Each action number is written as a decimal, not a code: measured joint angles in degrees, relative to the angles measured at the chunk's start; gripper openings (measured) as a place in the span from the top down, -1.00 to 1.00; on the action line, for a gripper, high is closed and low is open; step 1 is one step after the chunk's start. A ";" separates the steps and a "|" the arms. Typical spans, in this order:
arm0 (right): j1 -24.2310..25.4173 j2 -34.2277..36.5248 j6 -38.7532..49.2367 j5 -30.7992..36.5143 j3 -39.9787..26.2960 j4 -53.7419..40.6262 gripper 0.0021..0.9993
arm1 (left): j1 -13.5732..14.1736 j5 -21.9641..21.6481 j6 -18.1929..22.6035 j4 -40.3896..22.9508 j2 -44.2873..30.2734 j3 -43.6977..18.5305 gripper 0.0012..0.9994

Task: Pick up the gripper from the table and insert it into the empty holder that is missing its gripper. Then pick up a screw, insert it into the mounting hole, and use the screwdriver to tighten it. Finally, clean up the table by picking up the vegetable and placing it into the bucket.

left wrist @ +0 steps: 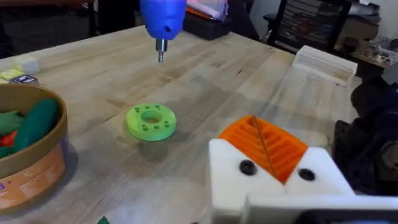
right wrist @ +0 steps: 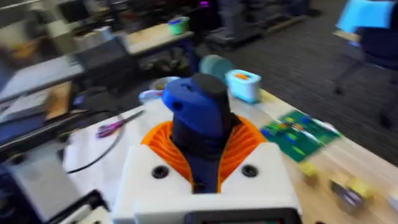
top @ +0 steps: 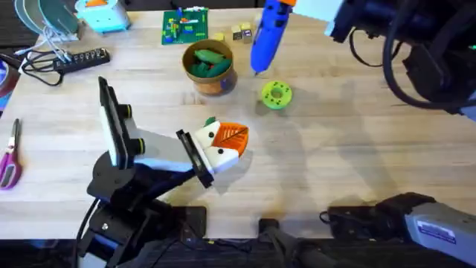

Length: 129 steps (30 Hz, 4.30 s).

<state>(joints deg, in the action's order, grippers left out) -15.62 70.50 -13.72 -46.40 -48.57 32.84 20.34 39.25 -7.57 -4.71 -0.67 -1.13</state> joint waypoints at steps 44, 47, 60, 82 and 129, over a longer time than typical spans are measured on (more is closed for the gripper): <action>-21.33 0.00 3.17 -8.07 0.01 9.18 0.78 | 0.00 0.01 1.18 0.00 0.00 0.00 0.98; -21.42 0.00 3.35 -7.79 0.00 9.18 0.78 | 0.00 0.01 1.18 0.00 -0.01 0.00 0.98; -22.35 0.01 3.50 -7.62 0.01 9.18 0.79 | 0.00 0.01 1.16 0.00 -0.01 0.00 0.98; -22.51 1.73 2.25 -6.79 -0.01 6.91 0.80 | 0.00 0.01 1.14 -0.08 -0.02 0.00 0.98; 4.86 20.88 72.27 57.84 0.34 -28.76 0.82 | 0.00 0.02 1.18 0.00 0.04 0.00 0.98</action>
<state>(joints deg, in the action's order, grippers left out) -10.76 91.38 58.55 11.44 -48.23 4.08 20.34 39.27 -6.39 -4.71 -0.62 -1.13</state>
